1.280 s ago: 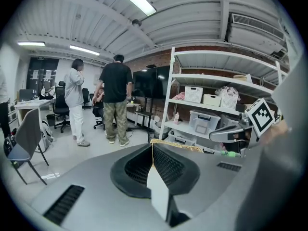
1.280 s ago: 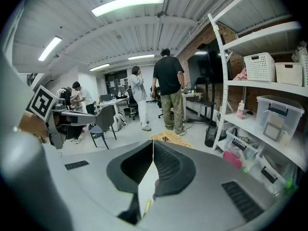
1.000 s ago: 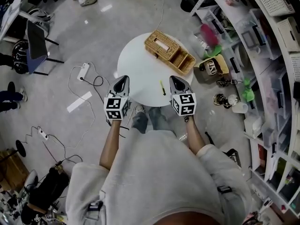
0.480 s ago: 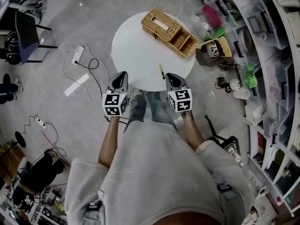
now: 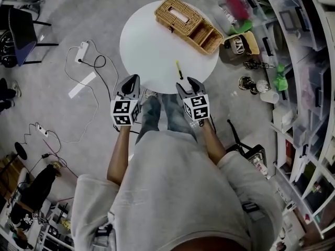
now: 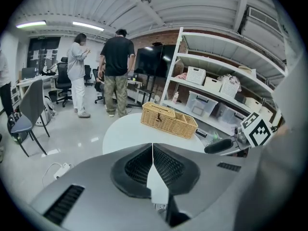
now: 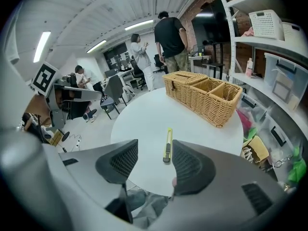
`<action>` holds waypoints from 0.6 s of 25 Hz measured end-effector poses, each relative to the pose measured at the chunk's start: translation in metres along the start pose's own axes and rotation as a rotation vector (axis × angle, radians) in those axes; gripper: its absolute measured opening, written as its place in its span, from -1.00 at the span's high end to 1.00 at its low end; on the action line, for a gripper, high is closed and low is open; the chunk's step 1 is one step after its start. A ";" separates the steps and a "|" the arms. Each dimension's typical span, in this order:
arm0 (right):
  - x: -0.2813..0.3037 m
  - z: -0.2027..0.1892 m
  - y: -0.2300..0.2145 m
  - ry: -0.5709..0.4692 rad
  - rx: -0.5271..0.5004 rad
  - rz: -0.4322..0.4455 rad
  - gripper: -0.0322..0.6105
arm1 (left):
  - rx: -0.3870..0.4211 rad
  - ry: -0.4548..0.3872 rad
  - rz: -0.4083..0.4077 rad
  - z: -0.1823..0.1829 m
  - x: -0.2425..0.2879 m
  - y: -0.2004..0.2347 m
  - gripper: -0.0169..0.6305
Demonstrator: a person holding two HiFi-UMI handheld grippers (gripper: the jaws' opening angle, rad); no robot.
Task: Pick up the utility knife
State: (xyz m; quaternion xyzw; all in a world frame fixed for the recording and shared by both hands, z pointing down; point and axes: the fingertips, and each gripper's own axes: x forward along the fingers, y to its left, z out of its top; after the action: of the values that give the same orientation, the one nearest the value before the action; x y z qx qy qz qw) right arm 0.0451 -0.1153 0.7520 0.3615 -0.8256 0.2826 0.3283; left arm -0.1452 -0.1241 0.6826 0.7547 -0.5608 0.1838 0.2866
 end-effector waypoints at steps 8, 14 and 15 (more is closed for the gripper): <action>0.039 -0.013 -0.016 0.083 -0.013 -0.032 0.23 | 0.006 0.025 -0.004 -0.007 -0.002 0.000 0.88; 0.066 -0.022 -0.033 0.162 -0.036 -0.056 0.24 | -0.003 0.045 0.000 -0.019 -0.004 0.000 0.88; 0.070 -0.022 -0.034 0.171 -0.037 -0.057 0.24 | -0.003 0.047 0.001 -0.020 -0.005 0.001 0.88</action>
State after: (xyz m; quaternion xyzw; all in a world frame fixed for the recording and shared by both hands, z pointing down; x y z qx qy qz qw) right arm 0.0427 -0.1479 0.8256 0.3532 -0.7891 0.2877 0.4122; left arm -0.1468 -0.1082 0.6952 0.7495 -0.5545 0.2006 0.3008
